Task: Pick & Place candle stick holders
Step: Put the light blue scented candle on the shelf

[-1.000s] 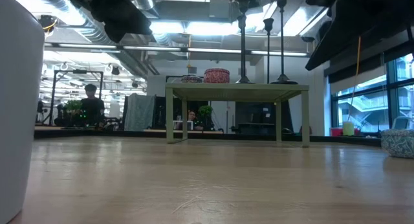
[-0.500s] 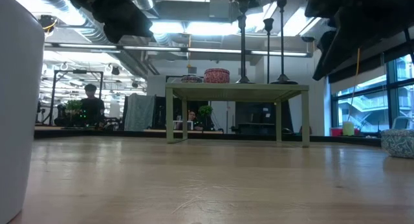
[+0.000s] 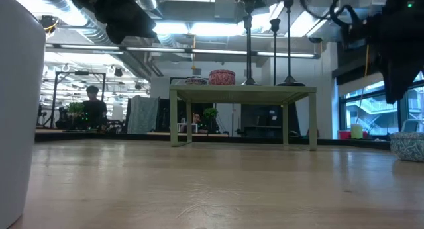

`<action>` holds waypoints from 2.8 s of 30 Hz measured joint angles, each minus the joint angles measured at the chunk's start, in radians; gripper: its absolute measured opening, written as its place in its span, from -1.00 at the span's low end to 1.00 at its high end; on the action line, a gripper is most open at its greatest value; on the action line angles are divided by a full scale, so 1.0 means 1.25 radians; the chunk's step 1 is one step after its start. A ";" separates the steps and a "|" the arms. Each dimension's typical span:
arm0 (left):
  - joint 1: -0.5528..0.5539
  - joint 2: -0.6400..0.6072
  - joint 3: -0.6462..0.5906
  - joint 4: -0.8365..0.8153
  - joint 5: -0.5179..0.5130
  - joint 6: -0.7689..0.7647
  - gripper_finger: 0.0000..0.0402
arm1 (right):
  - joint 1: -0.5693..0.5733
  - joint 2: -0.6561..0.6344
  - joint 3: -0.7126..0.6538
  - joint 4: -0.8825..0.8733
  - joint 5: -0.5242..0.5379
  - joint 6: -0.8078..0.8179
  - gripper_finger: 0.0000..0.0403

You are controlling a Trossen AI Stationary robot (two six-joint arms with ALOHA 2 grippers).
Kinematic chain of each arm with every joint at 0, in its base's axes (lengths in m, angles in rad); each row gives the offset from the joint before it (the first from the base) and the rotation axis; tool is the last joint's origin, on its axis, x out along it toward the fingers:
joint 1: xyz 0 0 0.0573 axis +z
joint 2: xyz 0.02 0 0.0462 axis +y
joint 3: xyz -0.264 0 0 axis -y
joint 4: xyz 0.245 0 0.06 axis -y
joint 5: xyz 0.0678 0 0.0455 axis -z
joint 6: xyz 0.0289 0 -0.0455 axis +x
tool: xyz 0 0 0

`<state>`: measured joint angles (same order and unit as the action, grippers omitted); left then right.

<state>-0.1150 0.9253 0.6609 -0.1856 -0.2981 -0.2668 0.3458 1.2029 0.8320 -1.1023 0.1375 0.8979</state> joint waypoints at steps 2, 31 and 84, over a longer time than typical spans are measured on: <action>0.000 0.000 0.000 -0.001 0.000 0.000 -0.31 | -0.001 0.000 -0.018 0.004 0.000 0.043 0.63; 0.000 0.000 0.000 -0.019 0.003 0.000 -0.31 | 0.000 0.062 -0.131 0.119 -0.057 0.314 0.63; -0.001 0.000 0.000 -0.041 0.003 -0.028 -0.31 | -0.009 0.146 -0.131 0.231 -0.083 0.087 0.73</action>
<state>-0.1158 0.9257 0.6609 -0.2369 -0.2939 -0.3016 0.3345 1.3857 0.6685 -0.8133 0.0334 1.0067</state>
